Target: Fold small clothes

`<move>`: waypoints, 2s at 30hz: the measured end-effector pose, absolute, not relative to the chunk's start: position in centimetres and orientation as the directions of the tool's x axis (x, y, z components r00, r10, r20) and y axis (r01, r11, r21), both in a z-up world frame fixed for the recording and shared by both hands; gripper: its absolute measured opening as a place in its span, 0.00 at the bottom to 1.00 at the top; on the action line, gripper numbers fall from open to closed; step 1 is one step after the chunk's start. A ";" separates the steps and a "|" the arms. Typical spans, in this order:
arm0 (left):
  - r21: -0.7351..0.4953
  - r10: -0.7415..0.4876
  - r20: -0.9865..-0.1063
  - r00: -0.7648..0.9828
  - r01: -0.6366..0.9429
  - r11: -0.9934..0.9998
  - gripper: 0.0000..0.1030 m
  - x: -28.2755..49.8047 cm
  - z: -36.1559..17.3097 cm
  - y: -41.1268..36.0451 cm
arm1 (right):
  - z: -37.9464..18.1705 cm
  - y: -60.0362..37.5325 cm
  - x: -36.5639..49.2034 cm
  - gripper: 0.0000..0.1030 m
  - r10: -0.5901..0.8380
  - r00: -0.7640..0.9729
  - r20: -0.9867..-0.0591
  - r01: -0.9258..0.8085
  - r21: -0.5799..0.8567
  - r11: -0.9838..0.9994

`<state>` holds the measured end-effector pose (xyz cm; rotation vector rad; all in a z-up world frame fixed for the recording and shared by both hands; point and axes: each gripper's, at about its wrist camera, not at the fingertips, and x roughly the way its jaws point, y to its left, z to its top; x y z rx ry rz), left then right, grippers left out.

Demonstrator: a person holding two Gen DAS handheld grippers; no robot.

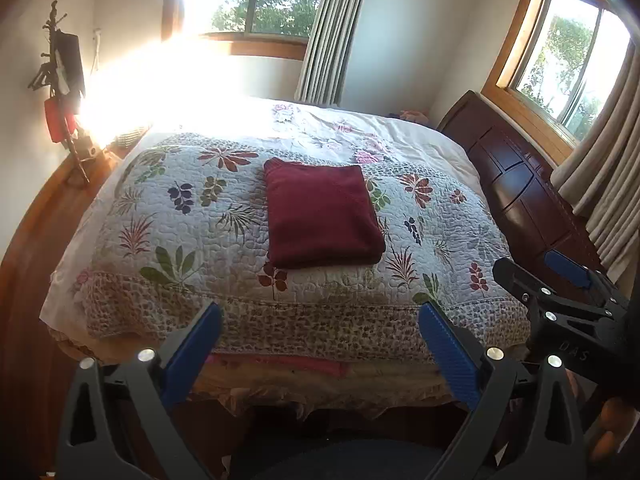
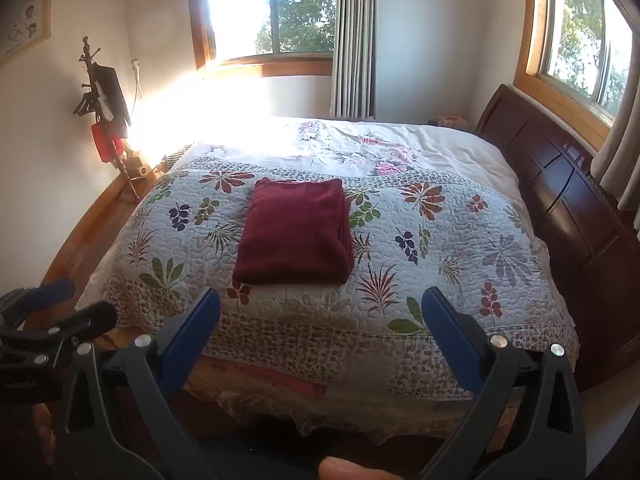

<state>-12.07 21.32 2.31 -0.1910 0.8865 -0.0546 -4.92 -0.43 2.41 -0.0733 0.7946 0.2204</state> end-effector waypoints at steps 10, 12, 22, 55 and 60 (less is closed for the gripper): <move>-0.195 -0.138 -0.762 0.633 -0.021 0.981 0.96 -11.8 2.4 21.2 | 2.4 -0.3 -5.0 0.97 0.158 0.682 -0.714 -0.220 0.006 0.975; -0.196 -0.138 -0.762 0.633 -0.021 0.980 0.96 -11.9 2.3 21.2 | 2.4 -0.2 -4.9 0.97 0.158 0.682 -0.714 -0.222 0.004 0.975; -0.197 -0.136 -0.765 0.629 -0.027 0.980 0.96 -11.8 2.0 21.3 | 2.5 0.3 -4.9 0.97 0.152 0.690 -0.708 -0.228 -0.014 0.974; -0.198 -0.138 -0.771 0.622 -0.027 0.980 0.96 -11.3 1.8 21.2 | 2.0 0.1 -3.8 0.97 0.151 0.677 -0.720 -0.218 0.000 0.976; -0.198 -0.139 -0.771 0.621 -0.027 0.980 0.96 -10.6 1.9 21.4 | 2.0 0.0 -3.6 0.97 0.154 0.675 -0.721 -0.219 0.002 0.976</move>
